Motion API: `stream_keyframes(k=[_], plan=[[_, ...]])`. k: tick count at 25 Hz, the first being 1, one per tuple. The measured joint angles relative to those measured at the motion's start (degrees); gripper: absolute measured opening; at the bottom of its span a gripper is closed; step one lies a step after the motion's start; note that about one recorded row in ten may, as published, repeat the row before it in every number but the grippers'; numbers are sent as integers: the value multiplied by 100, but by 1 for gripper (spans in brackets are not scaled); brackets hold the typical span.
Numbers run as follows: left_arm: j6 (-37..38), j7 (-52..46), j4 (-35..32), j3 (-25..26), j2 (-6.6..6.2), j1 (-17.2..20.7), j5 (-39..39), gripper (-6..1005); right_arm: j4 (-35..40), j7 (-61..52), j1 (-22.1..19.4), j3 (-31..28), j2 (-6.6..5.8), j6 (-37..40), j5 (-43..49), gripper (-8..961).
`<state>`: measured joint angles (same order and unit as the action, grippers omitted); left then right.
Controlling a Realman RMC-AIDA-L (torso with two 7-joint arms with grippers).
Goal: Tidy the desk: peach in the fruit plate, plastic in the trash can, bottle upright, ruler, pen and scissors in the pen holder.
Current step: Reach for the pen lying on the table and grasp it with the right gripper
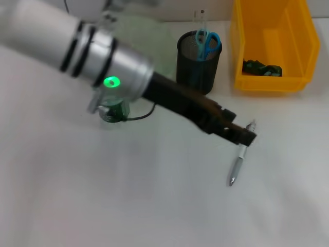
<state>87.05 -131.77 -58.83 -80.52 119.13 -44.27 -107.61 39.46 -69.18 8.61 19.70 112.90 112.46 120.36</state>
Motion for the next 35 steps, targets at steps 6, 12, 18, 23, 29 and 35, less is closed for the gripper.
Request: stream_keyframes(k=[6, 12, 18, 23, 29, 35], plan=[[-1139, -1317, -329, -1221, 5, -456, -785, 714, 196, 2, -100, -114, 18, 12, 35, 554], [-2236, -2137, -306, -2262, 5, -469, -1409, 713, 632, 7, -158, -247, 62, 112, 412, 553], [-2944, -2542, -318, -2947, 4, -316, -1444, 712, 671, 50, -96, -611, 52, 28, 445, 553], [-3166, -2394, -707, -3198, 5, -35, -1258, 712, 722, 4, -28, -686, 80, 98, 409, 552], [-2887, -941, -1406, -2669, -37, 930, -355, 710, 1026, -470, 172, -639, 86, 248, 451, 552], [-1405, 1546, -924, -1120, -64, 1999, 1280, 710, 1929, -1346, 566, -271, 183, 557, 604, 552]])
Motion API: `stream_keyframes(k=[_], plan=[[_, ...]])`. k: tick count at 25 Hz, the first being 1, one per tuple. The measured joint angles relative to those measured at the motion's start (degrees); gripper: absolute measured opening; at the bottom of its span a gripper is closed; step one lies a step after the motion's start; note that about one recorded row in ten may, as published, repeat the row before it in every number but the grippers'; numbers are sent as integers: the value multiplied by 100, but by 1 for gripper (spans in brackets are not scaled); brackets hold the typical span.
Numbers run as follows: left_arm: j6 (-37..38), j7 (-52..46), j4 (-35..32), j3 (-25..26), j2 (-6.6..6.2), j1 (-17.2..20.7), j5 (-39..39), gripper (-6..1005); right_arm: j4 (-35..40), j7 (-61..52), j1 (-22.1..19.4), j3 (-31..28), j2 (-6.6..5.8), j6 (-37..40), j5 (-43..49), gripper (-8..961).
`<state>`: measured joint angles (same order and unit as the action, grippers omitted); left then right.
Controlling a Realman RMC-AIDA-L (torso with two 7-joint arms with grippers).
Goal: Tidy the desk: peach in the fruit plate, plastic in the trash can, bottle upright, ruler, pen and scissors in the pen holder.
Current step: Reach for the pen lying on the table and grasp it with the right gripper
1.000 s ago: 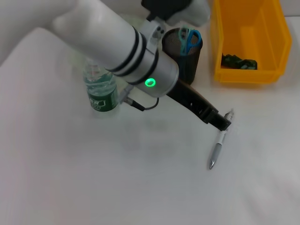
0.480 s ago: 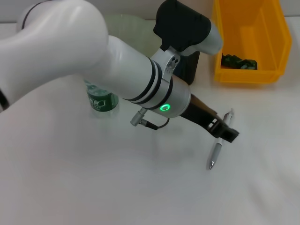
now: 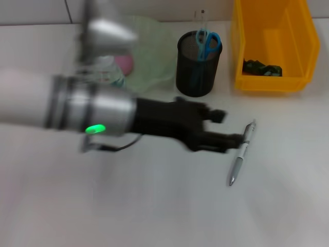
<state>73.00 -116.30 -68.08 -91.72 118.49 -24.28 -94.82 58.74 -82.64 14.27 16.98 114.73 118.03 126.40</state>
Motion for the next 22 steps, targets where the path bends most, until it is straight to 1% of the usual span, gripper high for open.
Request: stream_keyframes(k=[2, 3, 4, 7, 8, 9, 11, 12, 13, 14, 15, 16, 17, 18, 19, 22], plan=[[753, 682, 448, 586, -4, 160, 329, 709, 573, -570, 145, 439, 31, 105, 35, 553], [1570, 1327, 1060, 1266, -16, 230, 488, 709, 1208, -1206, 332, 955, 41, 189, 155, 553], [1570, 1327, 1060, 1266, -16, 230, 488, 709, 1208, -1206, 332, 955, 41, 189, 155, 553], [2426, 2134, 1932, 2127, -61, 243, 410, 709, 2222, -1963, 752, 1775, 52, 333, 646, 553], [2888, 2640, 2410, 2520, -133, 252, 297, 709, 2782, -2203, 1079, 2288, 89, 432, 1042, 553], [2888, 2640, 2410, 2520, -133, 252, 297, 709, 2782, -2203, 1079, 2288, 89, 432, 1042, 553], [3066, 2910, 2660, 2671, -200, 286, 254, 709, 3081, -2347, 1412, 2732, 135, 459, 1361, 553], [3109, 3026, 2754, 2718, -232, 321, 245, 709, 3163, -2423, 1585, 2965, 154, 456, 1533, 553], [3120, 3080, 2793, 2739, -245, 353, 245, 709, 3194, -2526, 1896, 3447, 194, 405, 1861, 553], [3131, 3148, 2824, 2764, -256, 398, 245, 709, 3161, -2545, 2025, 3644, 223, 337, 2015, 553], [3138, 3191, 2836, 2779, -260, 436, 244, 709, 3161, -2545, 2025, 3644, 223, 337, 2015, 553], [3142, 3214, 2839, 2782, -261, 468, 244, 709, 3105, -2546, 2146, 3844, 264, 260, 2162, 553], [3144, 3228, 2842, 2784, -261, 489, 244, 709, 3020, -2545, 2236, 3994, 315, 166, 2293, 553], [3144, 3228, 2842, 2784, -261, 489, 244, 709, 2791, -2541, 2383, 4317, 402, -67, 2532, 553], [3144, 3228, 2842, 2784, -261, 489, 244, 709, 2791, -2541, 2383, 4317, 402, -67, 2532, 553], [3129, 3233, 2852, 2799, -263, 510, 245, 709, 2307, -2541, 2467, 4915, 433, -543, 2647, 552]])
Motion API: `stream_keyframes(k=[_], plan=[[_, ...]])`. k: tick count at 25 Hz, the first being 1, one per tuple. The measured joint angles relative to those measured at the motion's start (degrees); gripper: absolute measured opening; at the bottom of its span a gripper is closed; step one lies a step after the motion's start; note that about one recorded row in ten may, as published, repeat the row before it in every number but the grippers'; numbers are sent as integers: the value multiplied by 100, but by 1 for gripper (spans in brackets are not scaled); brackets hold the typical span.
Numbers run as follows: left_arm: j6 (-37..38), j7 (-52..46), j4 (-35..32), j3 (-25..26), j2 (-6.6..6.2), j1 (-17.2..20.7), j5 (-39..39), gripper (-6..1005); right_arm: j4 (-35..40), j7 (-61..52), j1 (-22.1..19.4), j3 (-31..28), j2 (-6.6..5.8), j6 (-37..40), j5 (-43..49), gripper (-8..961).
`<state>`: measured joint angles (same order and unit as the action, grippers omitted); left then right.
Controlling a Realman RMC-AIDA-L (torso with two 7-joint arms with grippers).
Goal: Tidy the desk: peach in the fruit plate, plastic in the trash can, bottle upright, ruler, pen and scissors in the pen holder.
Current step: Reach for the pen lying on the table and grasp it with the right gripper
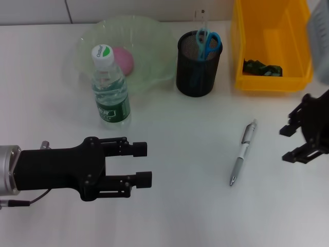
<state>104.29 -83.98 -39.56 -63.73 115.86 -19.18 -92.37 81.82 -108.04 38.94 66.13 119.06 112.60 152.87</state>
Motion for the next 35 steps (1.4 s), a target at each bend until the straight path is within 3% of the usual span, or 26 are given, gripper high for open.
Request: stream_keyframes(k=[1, 11, 21, 35], plan=[[-12, 3, 6, 6, -1, -2, 0, 709, -169, 27, 19, 407, 2, -321, 0, 552], [-42, 3, 22, 41, -25, -59, 6, 709, -611, 730, 193, 1841, 27, -1420, -89, 549], [-73, -62, 159, 343, 9, -73, 16, 709, -1503, 2235, 706, 2062, 33, -1568, -133, 545], [-80, -145, 345, 878, 93, -134, 64, 709, -2095, 3952, 837, 2060, 8, -1996, -53, 528]])
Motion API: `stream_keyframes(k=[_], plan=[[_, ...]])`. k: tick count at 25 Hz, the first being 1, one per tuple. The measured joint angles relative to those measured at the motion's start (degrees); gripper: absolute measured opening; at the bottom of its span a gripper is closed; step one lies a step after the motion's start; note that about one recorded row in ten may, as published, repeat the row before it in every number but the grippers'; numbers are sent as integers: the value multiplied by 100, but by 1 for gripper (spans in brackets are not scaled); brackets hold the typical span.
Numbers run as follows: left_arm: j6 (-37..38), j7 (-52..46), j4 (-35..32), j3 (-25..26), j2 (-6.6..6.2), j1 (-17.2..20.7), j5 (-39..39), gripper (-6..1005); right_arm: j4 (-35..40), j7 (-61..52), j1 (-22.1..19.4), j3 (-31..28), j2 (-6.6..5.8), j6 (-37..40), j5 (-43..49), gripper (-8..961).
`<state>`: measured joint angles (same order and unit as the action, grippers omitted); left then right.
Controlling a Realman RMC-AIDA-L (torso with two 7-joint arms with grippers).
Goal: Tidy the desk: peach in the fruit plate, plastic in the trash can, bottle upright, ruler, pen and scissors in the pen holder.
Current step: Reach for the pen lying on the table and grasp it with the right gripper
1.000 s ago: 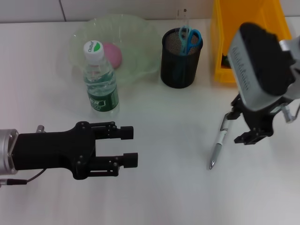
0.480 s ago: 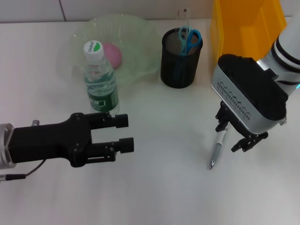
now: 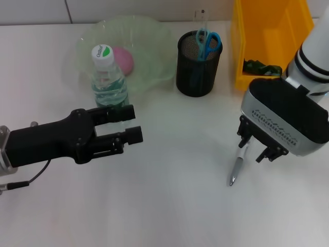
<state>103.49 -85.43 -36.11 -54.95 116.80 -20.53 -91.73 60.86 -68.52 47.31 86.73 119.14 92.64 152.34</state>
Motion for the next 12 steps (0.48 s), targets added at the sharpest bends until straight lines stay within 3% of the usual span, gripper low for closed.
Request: stream_keyframes(k=[5, 10, 12], plan=[[-28, 36, 45, 172, 93, -13, 0, 709, -210, 364, 33, 13, 1, -211, 28, 517], [-90, 49, 45, 193, 120, -31, 0, 709, -447, 578, 135, 12, 4, -357, 64, 381], [-101, 47, 44, 193, 123, -42, 0, 709, -519, 640, 169, 13, 4, -416, 78, 388]])
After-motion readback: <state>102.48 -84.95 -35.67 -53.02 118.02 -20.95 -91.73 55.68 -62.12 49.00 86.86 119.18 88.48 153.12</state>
